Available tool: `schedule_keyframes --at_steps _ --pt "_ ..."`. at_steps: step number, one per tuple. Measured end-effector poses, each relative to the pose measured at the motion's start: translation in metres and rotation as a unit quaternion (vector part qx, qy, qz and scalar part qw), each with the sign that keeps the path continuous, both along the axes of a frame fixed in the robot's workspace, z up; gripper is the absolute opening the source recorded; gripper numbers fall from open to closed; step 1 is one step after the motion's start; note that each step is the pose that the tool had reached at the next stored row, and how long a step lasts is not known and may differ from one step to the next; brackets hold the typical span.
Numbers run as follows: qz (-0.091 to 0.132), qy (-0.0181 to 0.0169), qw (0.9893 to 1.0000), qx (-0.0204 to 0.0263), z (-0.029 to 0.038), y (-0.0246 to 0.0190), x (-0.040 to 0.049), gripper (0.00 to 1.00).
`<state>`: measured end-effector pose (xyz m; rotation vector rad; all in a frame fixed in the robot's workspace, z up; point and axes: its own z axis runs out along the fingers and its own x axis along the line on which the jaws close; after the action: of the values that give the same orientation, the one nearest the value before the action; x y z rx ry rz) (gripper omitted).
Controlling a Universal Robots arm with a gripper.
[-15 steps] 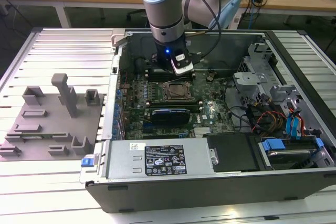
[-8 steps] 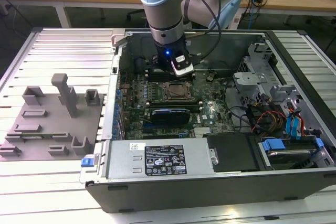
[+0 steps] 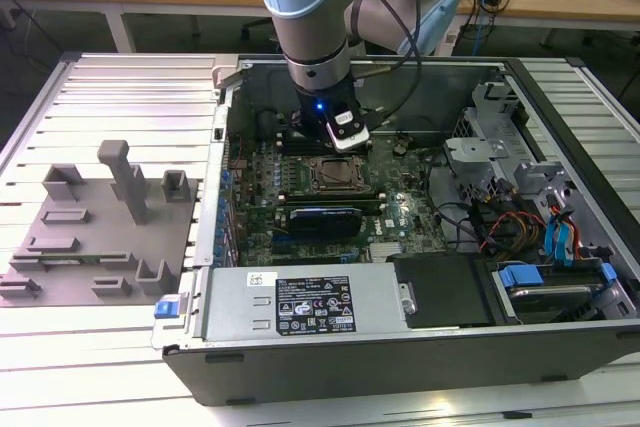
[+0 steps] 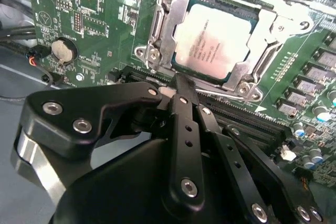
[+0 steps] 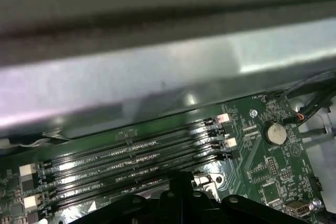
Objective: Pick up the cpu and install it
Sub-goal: 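Install the first cpu locking lever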
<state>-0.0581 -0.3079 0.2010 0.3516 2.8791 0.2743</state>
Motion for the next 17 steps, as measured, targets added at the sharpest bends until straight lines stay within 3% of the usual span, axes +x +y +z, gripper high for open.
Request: schedule_keyframes --at_steps 7,9,10,17 --pt "0.000 -0.0001 1.0000 0.0008 0.0056 0.0000 0.0001 0.11" --pt "0.000 0.0000 1.0000 0.0035 0.0058 0.0070 -0.0019 0.11" --pt "0.000 -0.0011 1.0000 0.0078 0.0052 0.0072 -0.0070 0.11" --pt "0.000 -0.0118 0.9999 0.0077 0.0007 0.0068 -0.0071 0.11"
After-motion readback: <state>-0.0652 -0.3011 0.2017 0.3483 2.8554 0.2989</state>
